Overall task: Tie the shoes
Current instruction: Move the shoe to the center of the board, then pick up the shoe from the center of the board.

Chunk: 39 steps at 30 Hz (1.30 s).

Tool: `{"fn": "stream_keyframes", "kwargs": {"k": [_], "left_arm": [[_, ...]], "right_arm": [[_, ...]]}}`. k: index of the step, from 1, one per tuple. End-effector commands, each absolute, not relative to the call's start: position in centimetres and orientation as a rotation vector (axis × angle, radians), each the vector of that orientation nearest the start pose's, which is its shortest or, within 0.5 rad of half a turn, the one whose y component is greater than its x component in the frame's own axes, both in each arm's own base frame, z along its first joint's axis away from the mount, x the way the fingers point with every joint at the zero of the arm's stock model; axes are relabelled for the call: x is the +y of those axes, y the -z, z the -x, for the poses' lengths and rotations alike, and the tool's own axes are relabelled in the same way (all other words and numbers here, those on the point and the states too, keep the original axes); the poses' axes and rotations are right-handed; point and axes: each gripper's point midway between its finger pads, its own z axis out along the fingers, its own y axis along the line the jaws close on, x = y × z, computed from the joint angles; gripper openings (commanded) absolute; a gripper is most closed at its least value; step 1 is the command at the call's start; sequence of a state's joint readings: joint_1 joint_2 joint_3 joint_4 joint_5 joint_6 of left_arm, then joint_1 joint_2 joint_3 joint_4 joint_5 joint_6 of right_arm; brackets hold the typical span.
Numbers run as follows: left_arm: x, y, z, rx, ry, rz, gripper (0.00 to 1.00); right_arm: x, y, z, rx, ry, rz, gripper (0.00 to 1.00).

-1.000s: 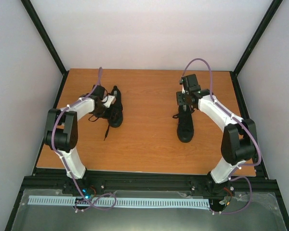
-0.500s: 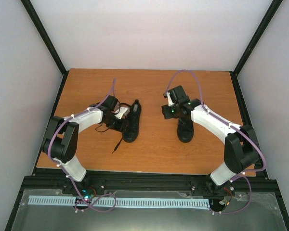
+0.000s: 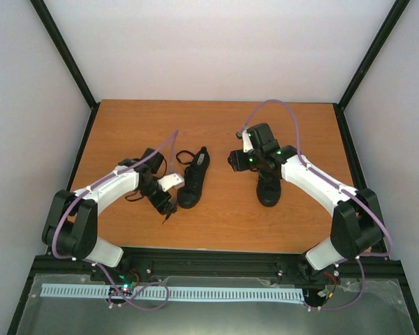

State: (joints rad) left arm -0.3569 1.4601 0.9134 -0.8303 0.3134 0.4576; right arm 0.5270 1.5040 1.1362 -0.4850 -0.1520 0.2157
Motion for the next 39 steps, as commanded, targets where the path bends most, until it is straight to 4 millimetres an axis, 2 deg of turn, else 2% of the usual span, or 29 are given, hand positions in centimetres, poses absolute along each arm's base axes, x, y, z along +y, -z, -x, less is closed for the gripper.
{"fn": "stream_keyframes", "kwargs": {"k": [1,3,7,10,13,15,16,20,21,24,26,29,31,33,35,38,39], "left_arm": [[-13.4,-4.3,-22.1,2.608,0.362,-1.413,0.92],[-13.2,-3.7,-22.6,2.579,0.287,-1.437,0.92],[-13.3,-3.8,-23.1,2.566,0.269,-1.446,0.91],[-13.6,-6.0,-24.0,2.500,0.271,-1.453,0.91],[-13.3,-8.8,-27.2,2.414,0.279,-1.387,0.91],[-12.6,-9.5,-30.0,2.377,0.259,-1.341,0.90],[-12.3,-9.7,-31.3,2.369,0.246,-1.321,0.89],[-12.8,-10.0,-34.8,2.323,0.243,-1.307,0.88],[-13.1,-10.2,-35.3,2.319,0.255,-1.296,0.88],[-14.0,-11.1,-35.9,2.315,0.327,-1.253,0.88],[-14.3,-11.6,-35.7,2.307,0.353,-1.236,0.88],[-14.1,-12.3,-35.1,2.295,0.344,-1.237,0.88],[-13.7,-13.2,-34.5,2.280,0.328,-1.242,0.88],[-13.4,-14.4,-33.9,2.262,0.322,-1.240,0.88],[-13.3,-16.3,-33.4,2.230,0.329,-1.233,0.89],[-13.3,-19.3,-32.4,2.193,0.356,-1.237,0.89],[-13.5,-20.4,-32.1,2.173,0.370,-1.245,0.89]], "right_arm": [[26.8,-17.9,-37.0,2.351,-0.649,0.407,0.62],[28.8,-17.5,-38.4,2.347,-0.657,0.421,0.64],[31.6,-15.0,-41.2,2.392,-0.647,0.438,0.65],[32.5,-12.6,-42.6,2.437,-0.623,0.442,0.65],[34.1,-10.6,-43.4,2.476,-0.663,0.479,0.62],[34.7,-8.7,-43.7,2.522,-0.668,0.490,0.53],[35.0,-8.5,-43.9,2.526,-0.671,0.495,0.50],[35.6,-7.0,-43.4,2.564,-0.705,0.538,0.46],[35.7,-6.9,-43.3,2.567,-0.710,0.550,0.42],[35.7,-6.4,-43.2,2.573,-0.709,0.566,0.18],[35.8,-6.6,-43.1,2.565,-0.715,0.576,0.06],[35.8,-8.4,-43.0,2.526,-0.728,0.600,0.03],[36.1,-11.4,-42.6,2.459,-0.764,0.635,0.03],[36.3,-15.6,-41.5,2.363,-0.832,0.689,0.03],[36.0,-21.3,-40.0,2.226,-0.882,0.736,0.03],[34.6,-28.3,-37.7,2.050,-0.898,0.765,0.03],[34.1,-30.0,-36.9,2.003,-0.898,0.765,0.03]]}}
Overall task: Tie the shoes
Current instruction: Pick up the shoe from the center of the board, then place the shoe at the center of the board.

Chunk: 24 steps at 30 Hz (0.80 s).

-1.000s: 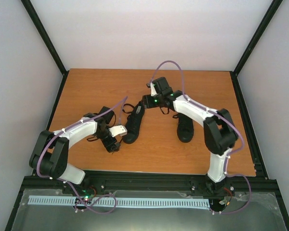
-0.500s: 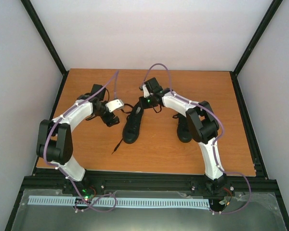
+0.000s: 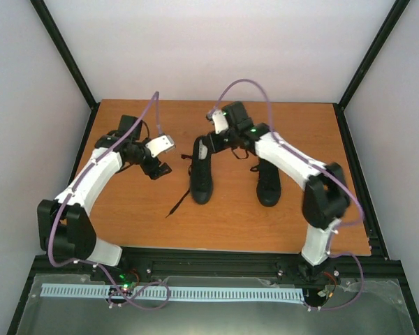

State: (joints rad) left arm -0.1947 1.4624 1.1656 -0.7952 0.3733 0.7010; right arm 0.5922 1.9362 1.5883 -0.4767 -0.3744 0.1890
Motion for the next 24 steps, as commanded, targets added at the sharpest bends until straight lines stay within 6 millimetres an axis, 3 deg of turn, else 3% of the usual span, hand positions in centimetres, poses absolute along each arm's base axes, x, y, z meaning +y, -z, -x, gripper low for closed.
{"fn": "stream_keyframes", "kwargs": {"k": [1,5,10,14,20,24], "left_arm": [[-13.9,-21.4,-31.5,2.159,0.406,-1.258,0.90],[-15.0,-24.8,-30.0,2.100,0.511,-1.274,0.89],[-17.4,-26.2,-28.3,1.992,0.723,-1.282,0.89],[-19.8,-25.1,-27.5,1.953,0.820,-1.305,0.90],[-24.3,-21.0,-26.5,1.906,0.961,-1.425,0.94],[-25.2,-19.1,-27.6,1.789,0.962,-1.469,0.97]], "right_arm": [[33.5,-31.9,-36.2,1.954,-0.898,0.764,0.03],[31.9,-37.1,-33.5,1.804,-0.908,0.751,0.03],[30.0,-41.4,-31.8,1.689,-0.904,0.680,0.03],[29.1,-42.3,-31.6,1.666,-0.899,0.614,0.03],[29.1,-42.5,-32.0,1.678,-0.924,0.563,0.03],[29.1,-43.0,-32.3,1.676,-0.926,0.550,0.03]]}}
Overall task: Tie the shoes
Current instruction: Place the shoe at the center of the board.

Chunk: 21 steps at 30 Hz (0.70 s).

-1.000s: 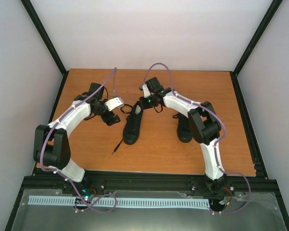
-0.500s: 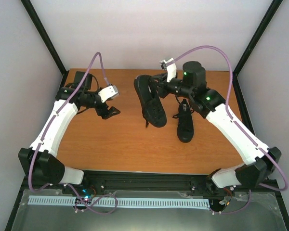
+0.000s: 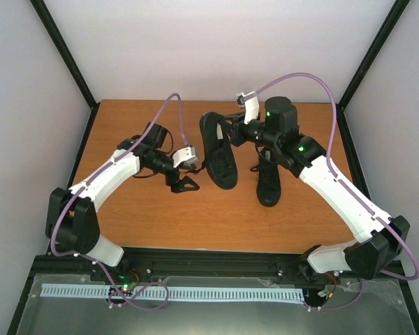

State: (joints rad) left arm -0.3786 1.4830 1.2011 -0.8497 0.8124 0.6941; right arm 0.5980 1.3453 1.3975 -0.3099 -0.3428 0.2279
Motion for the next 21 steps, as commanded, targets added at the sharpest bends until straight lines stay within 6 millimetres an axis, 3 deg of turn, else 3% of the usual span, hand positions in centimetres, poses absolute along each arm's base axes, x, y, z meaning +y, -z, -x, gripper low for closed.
{"fn": "stream_keyframes", "kwargs": {"k": [1,7,10,15,21], "left_arm": [[-25.4,-18.8,-28.3,1.766,0.928,-1.464,0.98],[-26.6,-18.9,-32.0,1.641,0.834,-1.389,1.00],[-27.5,-19.0,-31.5,1.580,0.899,-1.379,1.00],[-28.8,-17.9,-28.4,1.507,1.029,-1.445,1.00],[-29.5,-17.8,-27.9,1.504,1.110,-1.446,0.96]], "right_arm": [[29.2,-43.2,-32.2,1.675,-0.932,0.549,0.03],[28.7,-44.8,-32.3,1.653,-0.928,0.513,0.03],[28.3,-45.4,-32.4,1.644,-0.914,0.494,0.03],[27.9,-46.1,-32.4,1.638,-0.893,0.477,0.03],[27.6,-46.5,-32.3,1.640,-0.884,0.473,0.03]]}}
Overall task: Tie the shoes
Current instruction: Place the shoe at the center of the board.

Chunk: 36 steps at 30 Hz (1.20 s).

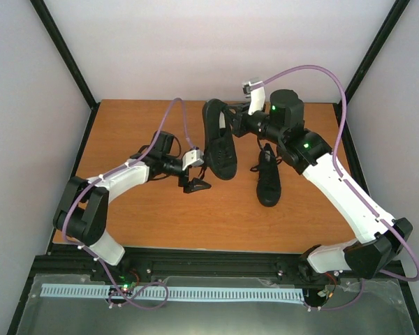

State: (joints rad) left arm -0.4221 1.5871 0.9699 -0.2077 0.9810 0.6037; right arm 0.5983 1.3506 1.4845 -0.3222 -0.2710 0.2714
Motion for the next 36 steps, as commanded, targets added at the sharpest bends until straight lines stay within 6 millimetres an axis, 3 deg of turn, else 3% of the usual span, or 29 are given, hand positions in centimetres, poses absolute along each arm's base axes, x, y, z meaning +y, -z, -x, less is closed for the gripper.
{"fn": "stream_keyframes", "kwargs": {"k": [1,3,4,7,8,10,13,15,17,21,25,28,32,36], "left_arm": [[-29.6,-17.9,-27.7,1.499,1.110,-1.450,0.95],[-29.7,-17.9,-27.6,1.500,1.114,-1.454,0.86],[-29.7,-17.9,-27.6,1.507,1.119,-1.453,0.74],[-29.6,-17.6,-27.7,1.559,1.113,-1.462,0.10],[-29.2,-17.2,-27.4,1.604,1.104,-1.474,0.02],[-27.9,-17.1,-27.4,1.661,1.044,-1.481,0.01],[-24.0,-18.3,-28.7,1.753,0.912,-1.389,0.01],[-21.0,-19.8,-30.2,1.817,0.786,-1.301,0.01],[-19.3,-21.6,-30.6,1.854,0.669,-1.296,0.01],[-18.8,-25.0,-28.1,1.867,0.685,-1.370,0.01],[-18.7,-27.6,-26.7,1.862,0.697,-1.382,0.01],[-19.2,-28.1,-25.7,1.839,0.722,-1.418,0.01],[-20.0,-28.2,-26.4,1.839,0.721,-1.400,0.01],[-21.2,-28.7,-26.3,1.818,0.757,-1.409,0.01]], "right_arm": [[27.6,-46.4,-32.3,1.640,-0.880,0.472,0.03],[27.4,-46.4,-32.3,1.640,-0.876,0.468,0.03],[27.4,-46.5,-32.2,1.637,-0.876,0.469,0.03],[27.1,-46.5,-32.2,1.642,-0.857,0.461,0.03],[26.8,-46.3,-32.3,1.649,-0.840,0.455,0.03],[26.3,-45.6,-32.6,1.679,-0.797,0.438,0.03],[25.5,-43.3,-33.4,1.749,-0.734,0.389,0.03],[25.0,-40.7,-34.4,1.822,-0.696,0.326,0.03],[25.3,-37.5,-35.3,1.902,-0.701,0.272,0.03],[27.7,-31.0,-36.9,2.048,-0.798,0.188,0.03],[29.3,-26.4,-38.1,2.141,-0.849,0.116,0.03],[30.5,-23.6,-38.5,2.203,-0.894,0.068,0.03],[31.5,-20.3,-38.7,2.272,-0.935,0.006,0.03],[33.0,-17.4,-39.2,2.354,-0.942,0.059,0.03]]}}
